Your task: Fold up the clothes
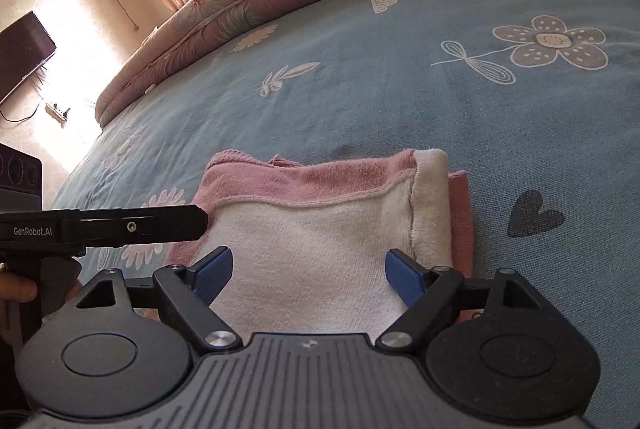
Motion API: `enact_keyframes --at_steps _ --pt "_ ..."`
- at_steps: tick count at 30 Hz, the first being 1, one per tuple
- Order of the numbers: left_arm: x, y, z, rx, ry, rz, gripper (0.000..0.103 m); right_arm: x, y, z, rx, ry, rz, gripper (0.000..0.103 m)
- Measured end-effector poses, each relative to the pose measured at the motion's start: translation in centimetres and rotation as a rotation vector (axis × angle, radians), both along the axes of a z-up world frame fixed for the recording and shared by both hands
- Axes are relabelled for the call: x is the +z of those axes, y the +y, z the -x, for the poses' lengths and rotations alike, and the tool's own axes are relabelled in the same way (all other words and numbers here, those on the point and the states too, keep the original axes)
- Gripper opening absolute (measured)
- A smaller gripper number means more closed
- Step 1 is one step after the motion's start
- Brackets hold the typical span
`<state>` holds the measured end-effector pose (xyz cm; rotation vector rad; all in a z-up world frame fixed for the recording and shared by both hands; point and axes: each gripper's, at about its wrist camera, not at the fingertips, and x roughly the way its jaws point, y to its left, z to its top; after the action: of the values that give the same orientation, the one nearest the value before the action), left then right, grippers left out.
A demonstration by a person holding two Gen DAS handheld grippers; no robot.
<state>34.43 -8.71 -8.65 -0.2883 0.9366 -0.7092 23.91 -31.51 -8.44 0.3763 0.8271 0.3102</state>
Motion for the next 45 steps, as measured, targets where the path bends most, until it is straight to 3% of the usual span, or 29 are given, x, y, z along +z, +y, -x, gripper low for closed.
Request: enact_keyframes --at_steps 3,6,9,12,16,18,21,23,27,33,37,40,45 --pt "-0.3 0.3 -0.2 0.007 0.014 0.016 0.076 0.8 0.9 -0.6 -0.006 0.011 0.087 0.093" --pt "-0.5 0.5 -0.3 0.014 0.029 0.032 0.076 -0.4 1.5 -1.5 0.022 0.05 0.117 0.095" --pt "-0.6 0.7 -0.4 0.015 0.035 0.043 0.076 -1.3 1.9 -1.2 0.051 0.024 0.119 0.103" --pt "-0.4 0.8 -0.3 0.011 0.036 0.041 0.076 -1.4 1.8 -0.8 0.058 0.003 0.108 0.103" --pt "0.9 0.6 0.1 -0.013 0.003 0.057 0.076 0.3 0.8 -0.1 0.046 -0.027 0.021 0.103" --pt "1.7 0.4 -0.1 -0.02 -0.02 0.087 0.076 1.4 0.7 0.3 0.048 -0.097 0.034 0.103" --pt "1.7 -0.3 -1.2 -0.016 -0.026 0.059 0.076 0.9 0.2 -0.6 0.014 -0.093 0.066 0.103" --pt "0.3 -0.8 -2.5 -0.011 0.03 0.039 0.076 -0.5 -0.5 -1.1 -0.003 -0.065 0.055 0.103" --pt "-1.0 -1.7 -3.1 -0.001 0.026 -0.026 0.076 -0.8 -1.2 -0.3 -0.007 -0.07 0.058 0.103" --pt "2.5 -0.8 0.3 -0.038 -0.048 -0.012 0.076 2.7 -0.7 4.2 0.061 -0.128 -0.003 0.103" --pt "3.5 0.4 3.1 -0.036 -0.046 0.007 0.077 1.5 1.6 7.4 0.172 -0.089 -0.043 0.103" --pt "3.4 1.2 5.0 -0.027 -0.028 0.008 0.077 -1.6 1.5 8.9 0.134 -0.018 -0.007 0.103" --pt "2.6 1.5 7.9 -0.037 -0.009 0.003 0.077 0.1 0.7 12.1 0.061 -0.061 -0.019 0.103"
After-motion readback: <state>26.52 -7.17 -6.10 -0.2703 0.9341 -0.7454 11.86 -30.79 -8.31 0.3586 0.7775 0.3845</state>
